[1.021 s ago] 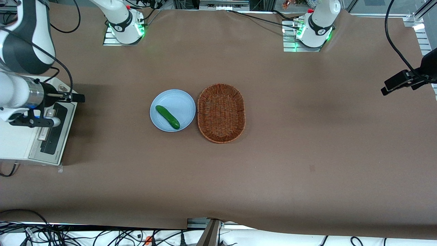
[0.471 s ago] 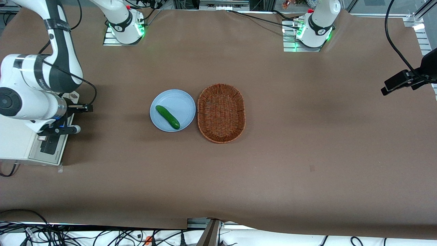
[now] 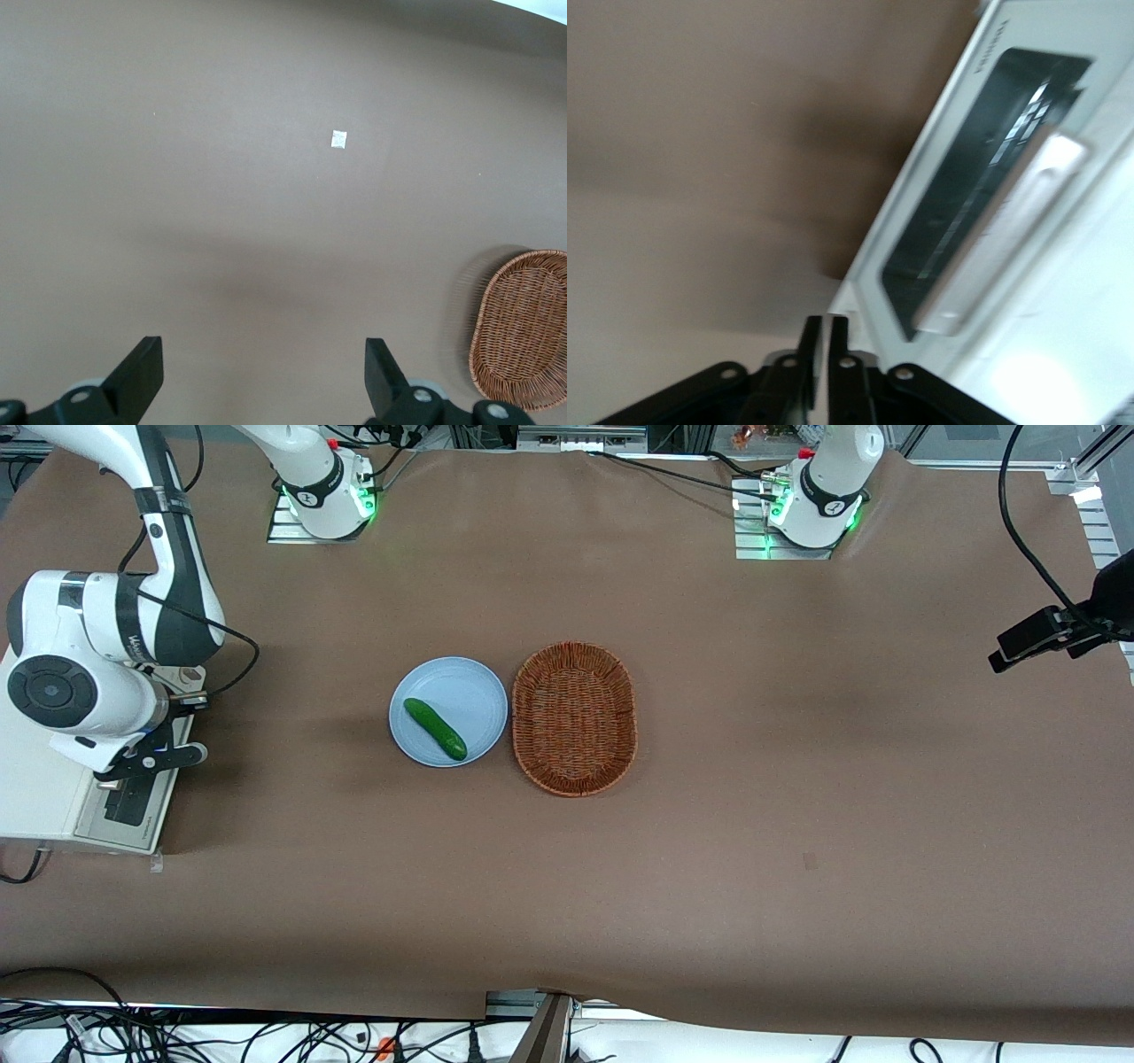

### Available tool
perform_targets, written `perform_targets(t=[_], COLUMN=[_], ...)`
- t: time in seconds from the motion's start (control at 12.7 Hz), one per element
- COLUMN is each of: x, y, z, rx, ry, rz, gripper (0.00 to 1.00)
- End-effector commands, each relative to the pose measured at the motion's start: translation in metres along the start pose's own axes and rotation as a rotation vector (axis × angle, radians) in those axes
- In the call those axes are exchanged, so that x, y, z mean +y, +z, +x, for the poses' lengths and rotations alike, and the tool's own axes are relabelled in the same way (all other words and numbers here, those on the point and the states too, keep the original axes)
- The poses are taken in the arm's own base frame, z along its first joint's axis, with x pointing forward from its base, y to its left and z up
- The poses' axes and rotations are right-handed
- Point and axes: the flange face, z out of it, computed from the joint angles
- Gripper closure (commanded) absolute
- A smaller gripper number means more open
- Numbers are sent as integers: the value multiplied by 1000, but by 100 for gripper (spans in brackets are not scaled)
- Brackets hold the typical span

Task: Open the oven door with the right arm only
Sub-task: 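Move the right gripper down to the toaster oven's silver door handle, then close the right gripper on the silver door handle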

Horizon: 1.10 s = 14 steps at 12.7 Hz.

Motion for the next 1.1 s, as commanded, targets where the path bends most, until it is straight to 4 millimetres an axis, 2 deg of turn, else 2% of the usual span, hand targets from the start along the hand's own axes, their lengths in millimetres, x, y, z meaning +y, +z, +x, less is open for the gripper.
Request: perform_targets(t=[0.0, 0.39, 1.02], x=[9, 33, 45], y=[6, 24, 39], z=[0, 5, 8], rx=[10, 11, 24], ry=[-126, -248, -288], rz=[-97, -199, -225], gripper=[100, 100, 100])
